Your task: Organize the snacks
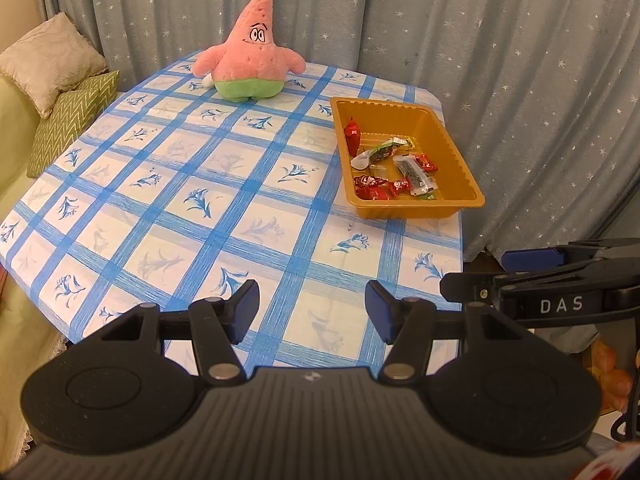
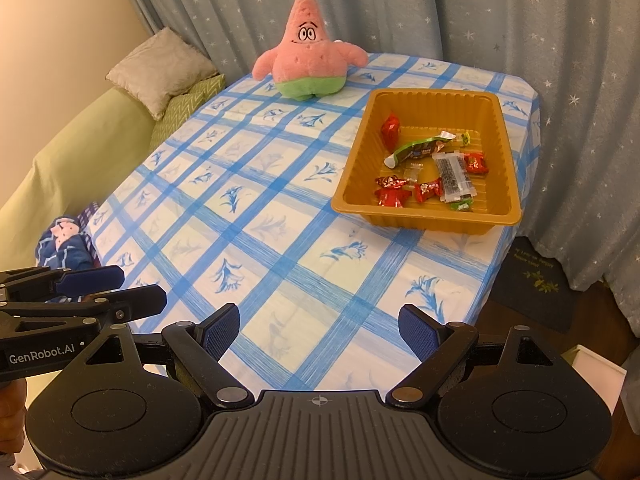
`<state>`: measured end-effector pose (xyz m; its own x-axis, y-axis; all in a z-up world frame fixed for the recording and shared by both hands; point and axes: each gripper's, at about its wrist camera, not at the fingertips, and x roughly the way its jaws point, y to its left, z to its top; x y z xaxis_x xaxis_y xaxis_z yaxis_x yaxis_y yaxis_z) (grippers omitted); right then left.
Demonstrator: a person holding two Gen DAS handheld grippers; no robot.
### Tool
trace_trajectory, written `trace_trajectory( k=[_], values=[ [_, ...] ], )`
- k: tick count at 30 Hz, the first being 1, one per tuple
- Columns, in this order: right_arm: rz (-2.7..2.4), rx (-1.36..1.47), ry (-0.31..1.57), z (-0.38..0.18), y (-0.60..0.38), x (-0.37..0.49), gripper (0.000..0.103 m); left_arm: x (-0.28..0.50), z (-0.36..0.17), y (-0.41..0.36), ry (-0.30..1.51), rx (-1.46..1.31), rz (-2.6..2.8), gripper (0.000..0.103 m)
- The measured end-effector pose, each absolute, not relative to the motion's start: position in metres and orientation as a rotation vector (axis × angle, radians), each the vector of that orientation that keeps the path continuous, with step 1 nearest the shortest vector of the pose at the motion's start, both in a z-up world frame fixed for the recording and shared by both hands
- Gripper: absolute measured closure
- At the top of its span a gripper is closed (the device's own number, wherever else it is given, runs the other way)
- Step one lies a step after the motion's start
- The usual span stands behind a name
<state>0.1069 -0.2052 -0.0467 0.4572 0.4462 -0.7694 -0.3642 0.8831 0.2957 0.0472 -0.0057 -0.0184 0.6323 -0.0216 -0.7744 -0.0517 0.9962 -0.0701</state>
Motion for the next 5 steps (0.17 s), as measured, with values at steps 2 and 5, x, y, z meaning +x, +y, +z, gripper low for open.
trace_trajectory(
  k=[2, 5],
  values=[
    [0.500, 0.093, 0.976, -0.0468, -0.2047, 0.1070, 0.017, 0.0477, -0.0187, -0.0053, 0.887, -0.087, 0.019, 0.047],
    [0.504, 0.096, 0.979, -0.0473, -0.2029, 0.1079, 0.017, 0.0511, -0.0189, -0.0029, 0.894, -0.092, 0.021, 0.047]
  ],
)
